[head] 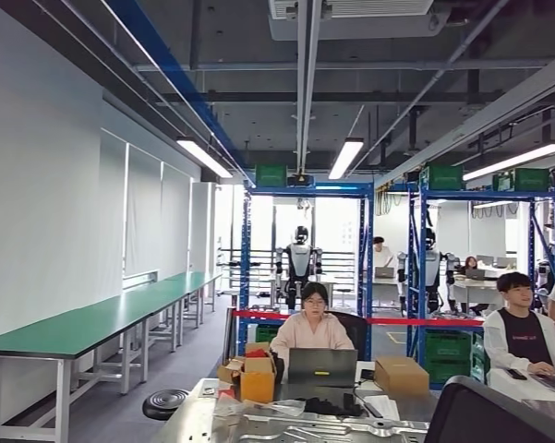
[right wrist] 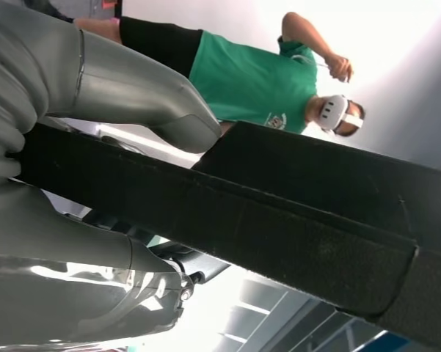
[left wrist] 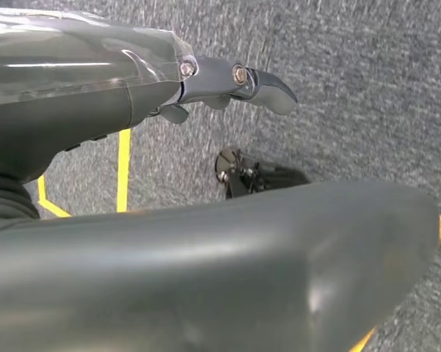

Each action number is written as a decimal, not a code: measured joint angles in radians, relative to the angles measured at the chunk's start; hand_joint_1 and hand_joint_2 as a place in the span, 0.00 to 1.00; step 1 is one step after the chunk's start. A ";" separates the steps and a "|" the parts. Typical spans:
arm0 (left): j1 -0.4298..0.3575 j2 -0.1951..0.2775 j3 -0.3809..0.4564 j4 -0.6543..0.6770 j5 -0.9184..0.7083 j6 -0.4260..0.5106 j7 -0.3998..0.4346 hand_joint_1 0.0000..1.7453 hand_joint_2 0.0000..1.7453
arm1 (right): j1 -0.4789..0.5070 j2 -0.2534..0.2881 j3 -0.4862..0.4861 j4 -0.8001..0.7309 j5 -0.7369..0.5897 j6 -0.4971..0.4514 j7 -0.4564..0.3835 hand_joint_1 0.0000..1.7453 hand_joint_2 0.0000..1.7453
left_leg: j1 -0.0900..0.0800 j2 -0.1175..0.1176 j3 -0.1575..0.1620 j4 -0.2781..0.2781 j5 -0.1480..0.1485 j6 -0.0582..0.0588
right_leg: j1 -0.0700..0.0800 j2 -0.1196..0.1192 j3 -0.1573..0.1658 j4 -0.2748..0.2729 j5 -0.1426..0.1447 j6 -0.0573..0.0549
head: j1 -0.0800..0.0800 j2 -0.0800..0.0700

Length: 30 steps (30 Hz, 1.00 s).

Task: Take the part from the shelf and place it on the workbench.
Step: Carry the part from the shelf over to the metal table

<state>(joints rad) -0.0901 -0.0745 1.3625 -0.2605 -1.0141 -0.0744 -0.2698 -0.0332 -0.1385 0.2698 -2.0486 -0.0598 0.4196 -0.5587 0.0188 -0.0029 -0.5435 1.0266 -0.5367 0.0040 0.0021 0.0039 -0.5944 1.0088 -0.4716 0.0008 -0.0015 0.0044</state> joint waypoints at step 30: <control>0.002 0.000 0.000 0.000 0.002 0.000 -0.006 0.00 1.00 | 0.011 -0.011 -0.005 0.003 -0.013 0.009 0.000 1.00 1.00 | -0.001 -0.002 0.006 -0.005 0.003 0.001 | -0.004 0.002 0.004 0.006 -0.009 0.007 | 0.000 0.000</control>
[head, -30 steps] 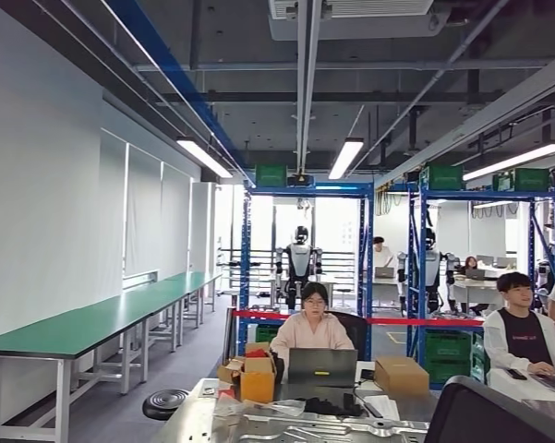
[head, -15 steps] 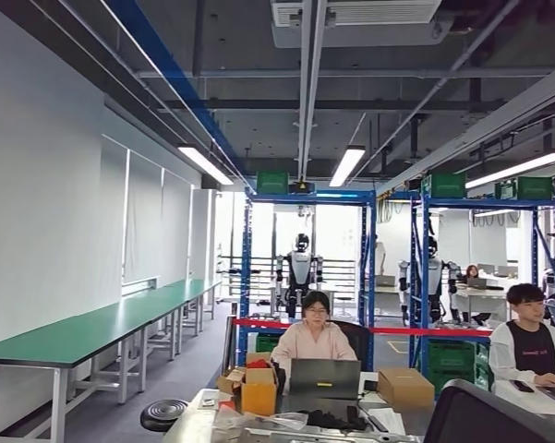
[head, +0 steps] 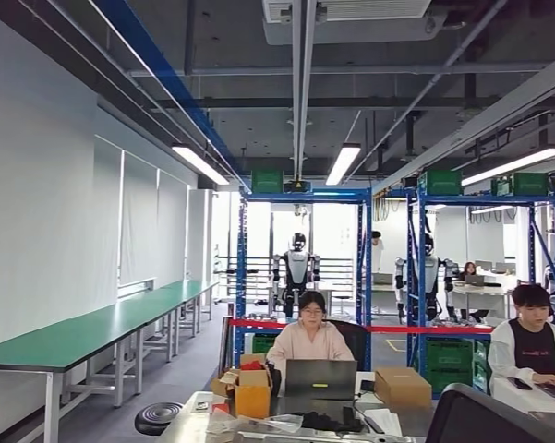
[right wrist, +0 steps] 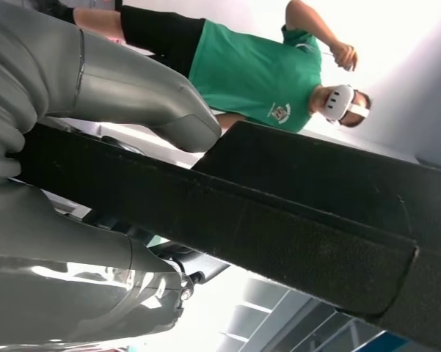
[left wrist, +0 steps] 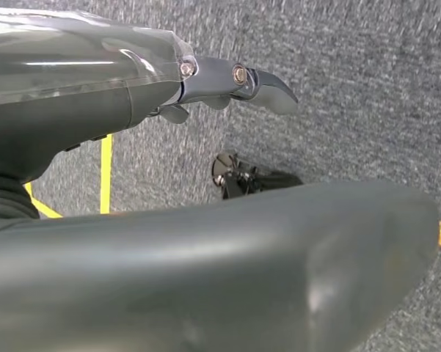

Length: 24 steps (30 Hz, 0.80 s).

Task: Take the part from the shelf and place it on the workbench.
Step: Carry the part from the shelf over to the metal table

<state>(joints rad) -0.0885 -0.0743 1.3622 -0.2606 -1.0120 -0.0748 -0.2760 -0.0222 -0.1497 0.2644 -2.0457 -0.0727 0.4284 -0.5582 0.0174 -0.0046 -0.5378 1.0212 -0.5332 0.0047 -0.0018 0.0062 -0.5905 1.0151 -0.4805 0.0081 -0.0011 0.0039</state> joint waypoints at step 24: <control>0.023 0.003 0.022 0.000 0.035 0.044 0.036 0.00 1.00 | 0.110 -0.053 -0.045 -0.027 0.087 -0.094 0.031 1.00 1.00 | 0.002 -0.001 -0.012 0.010 0.009 0.036 | -0.007 -0.002 -0.078 0.198 -0.074 0.035 | 0.000 0.000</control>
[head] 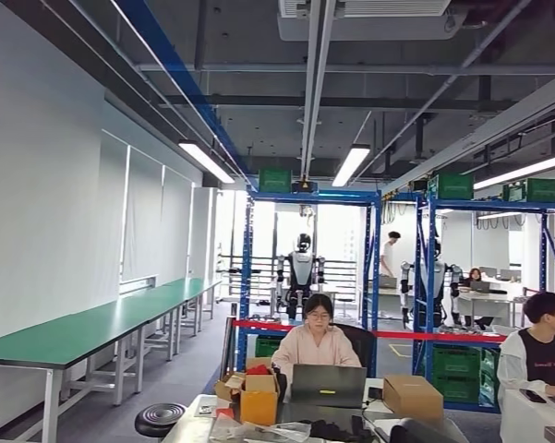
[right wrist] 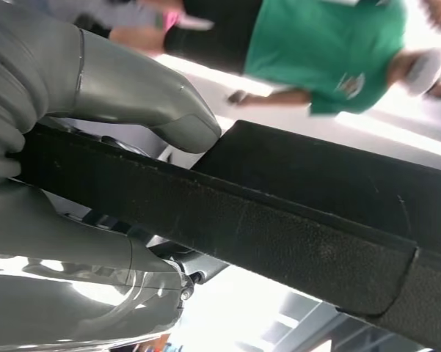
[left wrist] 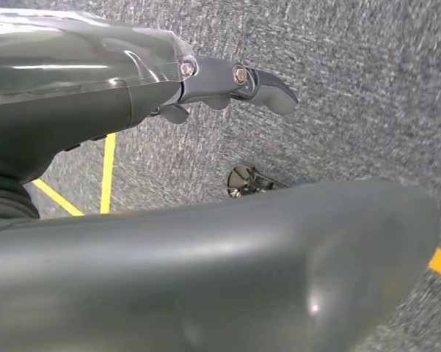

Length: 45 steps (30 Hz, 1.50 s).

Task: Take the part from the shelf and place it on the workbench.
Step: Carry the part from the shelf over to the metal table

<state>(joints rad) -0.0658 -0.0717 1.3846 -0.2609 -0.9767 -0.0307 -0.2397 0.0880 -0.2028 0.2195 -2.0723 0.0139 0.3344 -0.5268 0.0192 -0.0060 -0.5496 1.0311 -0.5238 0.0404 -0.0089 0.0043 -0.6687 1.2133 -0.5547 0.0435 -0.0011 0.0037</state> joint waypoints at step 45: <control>-0.006 0.006 0.004 0.000 -0.038 -0.019 -0.007 0.00 1.00 | -0.111 0.046 0.028 0.015 -0.049 0.022 -0.033 1.00 1.00 | -0.001 -0.002 -0.134 0.240 -0.081 -0.048 | 0.001 0.005 0.131 -0.217 0.040 -0.053 | 0.000 0.000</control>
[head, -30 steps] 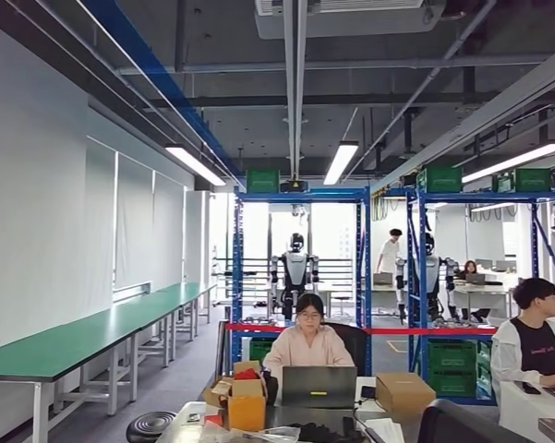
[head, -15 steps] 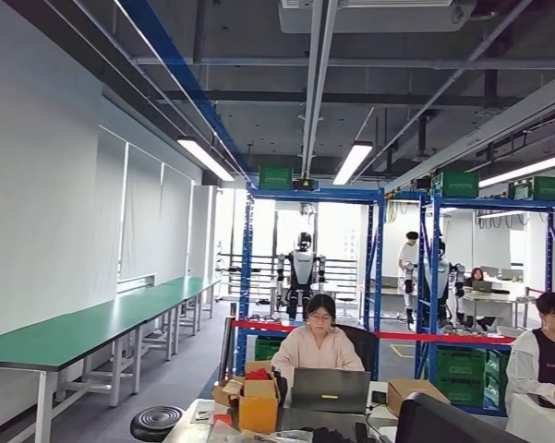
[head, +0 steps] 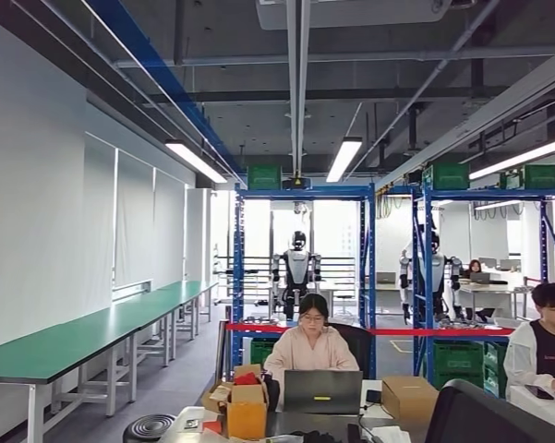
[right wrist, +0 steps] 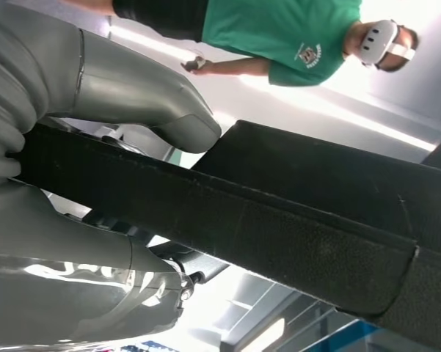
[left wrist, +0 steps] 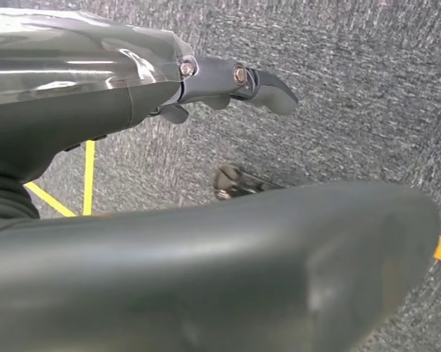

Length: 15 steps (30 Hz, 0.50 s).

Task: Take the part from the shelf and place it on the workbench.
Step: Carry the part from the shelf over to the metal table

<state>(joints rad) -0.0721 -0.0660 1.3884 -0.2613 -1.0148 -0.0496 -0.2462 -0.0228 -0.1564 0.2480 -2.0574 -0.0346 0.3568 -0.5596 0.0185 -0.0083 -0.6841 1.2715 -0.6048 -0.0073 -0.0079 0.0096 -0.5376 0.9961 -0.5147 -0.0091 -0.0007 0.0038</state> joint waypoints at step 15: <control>0.003 0.001 -0.001 0.000 -0.003 0.000 0.002 0.00 1.00 | -0.004 0.034 0.000 0.007 -0.011 0.001 0.019 1.00 1.00 | 0.003 0.009 0.125 -0.236 0.073 0.044 | -0.007 -0.004 -0.160 0.290 -0.099 0.055 | 0.000 0.000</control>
<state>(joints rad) -0.0692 -0.0649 1.3876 -0.2613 -1.0174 -0.0501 -0.2445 -0.0268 -0.1228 0.2476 -2.0504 -0.0460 0.3582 -0.5409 0.0213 0.0011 -0.5595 1.0354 -0.5315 0.0366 -0.0146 0.0061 -0.6976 1.2856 -0.6142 0.0459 -0.0004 0.0038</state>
